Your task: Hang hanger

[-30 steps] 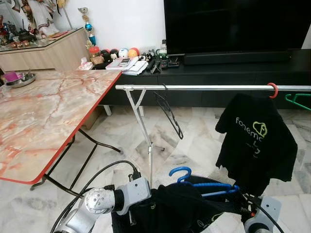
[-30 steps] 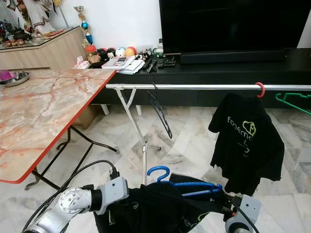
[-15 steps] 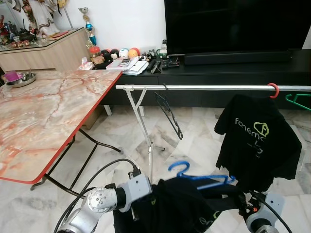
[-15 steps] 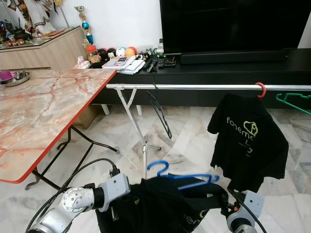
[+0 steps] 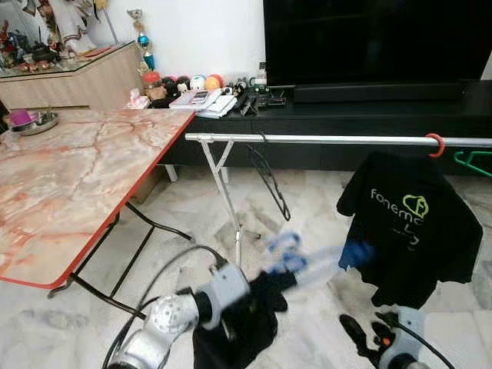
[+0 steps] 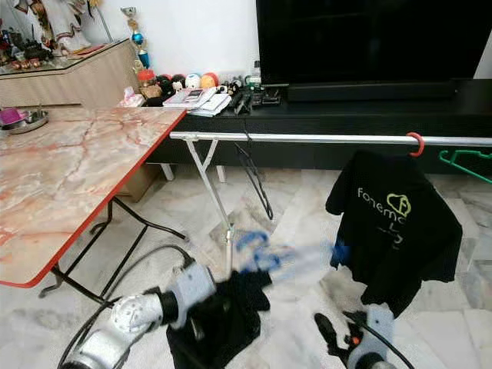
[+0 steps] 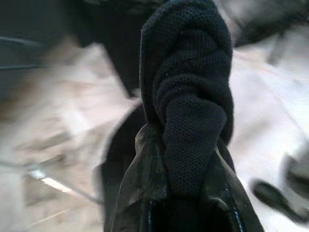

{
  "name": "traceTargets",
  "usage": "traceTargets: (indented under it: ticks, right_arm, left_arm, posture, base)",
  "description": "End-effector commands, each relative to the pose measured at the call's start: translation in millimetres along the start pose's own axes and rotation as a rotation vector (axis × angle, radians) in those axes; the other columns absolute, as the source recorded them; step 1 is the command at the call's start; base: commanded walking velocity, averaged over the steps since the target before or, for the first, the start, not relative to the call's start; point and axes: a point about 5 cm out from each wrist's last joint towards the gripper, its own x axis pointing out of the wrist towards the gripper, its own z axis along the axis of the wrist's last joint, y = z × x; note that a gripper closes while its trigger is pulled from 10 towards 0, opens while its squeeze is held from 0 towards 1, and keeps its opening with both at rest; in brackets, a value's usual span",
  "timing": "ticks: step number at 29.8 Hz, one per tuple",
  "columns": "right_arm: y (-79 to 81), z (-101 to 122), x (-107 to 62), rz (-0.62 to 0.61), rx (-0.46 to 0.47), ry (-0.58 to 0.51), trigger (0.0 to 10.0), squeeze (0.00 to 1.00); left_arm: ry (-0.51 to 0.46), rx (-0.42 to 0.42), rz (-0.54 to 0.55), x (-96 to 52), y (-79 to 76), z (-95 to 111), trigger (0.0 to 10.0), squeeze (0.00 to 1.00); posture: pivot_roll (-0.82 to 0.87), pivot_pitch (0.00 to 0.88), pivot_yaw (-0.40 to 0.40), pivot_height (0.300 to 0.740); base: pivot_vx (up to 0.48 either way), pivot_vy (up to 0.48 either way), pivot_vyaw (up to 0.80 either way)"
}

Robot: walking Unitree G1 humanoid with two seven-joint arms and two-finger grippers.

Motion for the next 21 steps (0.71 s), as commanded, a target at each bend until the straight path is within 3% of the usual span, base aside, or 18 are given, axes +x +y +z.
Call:
traceTargets:
  ticks: [1, 4, 8, 9, 12, 15, 16, 17, 21]
  right_arm:
    - [10.4, 8.9, 1.6, 0.099, -0.039, -0.017, 10.0, 1.00]
    - [9.3, 28.0, -3.8, 0.149, -0.091, -0.064, 10.0, 1.00]
    - [10.1, 71.5, -20.5, 0.262, -0.207, -0.151, 10.0, 1.00]
    - [10.1, 71.5, -20.5, 0.262, -0.207, -0.151, 10.0, 1.00]
    - [14.5, 106.6, -43.6, 0.368, -0.338, -0.171, 10.0, 1.00]
    - [13.5, 112.0, -50.6, 0.378, -0.393, -0.143, 10.0, 1.00]
    - [12.5, 113.0, -54.3, 0.384, -0.435, -0.118, 10.0, 0.26]
    - [12.2, 113.4, -61.6, 0.414, -0.498, -0.061, 10.0, 0.00]
    - [12.7, 116.0, -66.8, 0.443, -0.527, 0.004, 10.0, 0.00]
  left_arm:
    - [0.000, 0.039, -0.010, -3.7, 5.4, 3.0, 0.0, 0.00]
    - [0.005, 0.033, -0.005, -2.9, 11.1, 3.7, 0.0, 0.00]
    - [0.042, 0.034, -0.058, -2.1, 20.0, 2.1, 0.0, 0.00]
    - [0.042, 0.034, -0.058, -2.1, 20.0, 2.1, 0.0, 0.00]
    - [0.077, 0.052, -0.065, -0.9, 33.1, 3.9, 0.0, 0.00]
    - [0.096, 0.051, -0.079, -0.9, 34.8, 3.0, 0.0, 0.00]
    - [0.113, 0.054, -0.108, -1.8, 34.0, 1.7, 0.0, 0.00]
    - [0.137, 0.060, -0.179, -4.4, 31.3, -0.7, 0.0, 0.00]
    - [0.166, 0.085, -0.225, -4.7, 33.9, -0.3, 0.0, 0.00]
  posture:
    - [0.02, 0.000, 0.070, 0.740]
    - [0.01, 0.000, 0.064, 0.740]
    - [-0.02, 0.000, 0.051, 0.740]
    - [-0.02, 0.000, 0.051, 0.740]
    - [-0.05, 0.000, 0.042, 0.740]
    - [-0.06, 0.000, 0.040, 0.740]
    - [-0.06, 0.000, 0.034, 0.740]
    - [-0.07, 0.000, 0.032, 0.740]
    - [-0.08, 0.000, 0.025, 0.740]
  base:
    - [0.000, 0.000, 0.00]
    - [0.000, 0.000, 0.00]
    - [0.000, 0.000, 0.00]
    - [0.000, 0.000, 0.00]
    - [0.000, 0.000, 0.00]
    - [0.000, 0.000, 0.00]
    - [0.000, 0.000, 0.00]
    - [0.000, 0.000, 0.00]
    - [0.000, 0.000, 0.00]
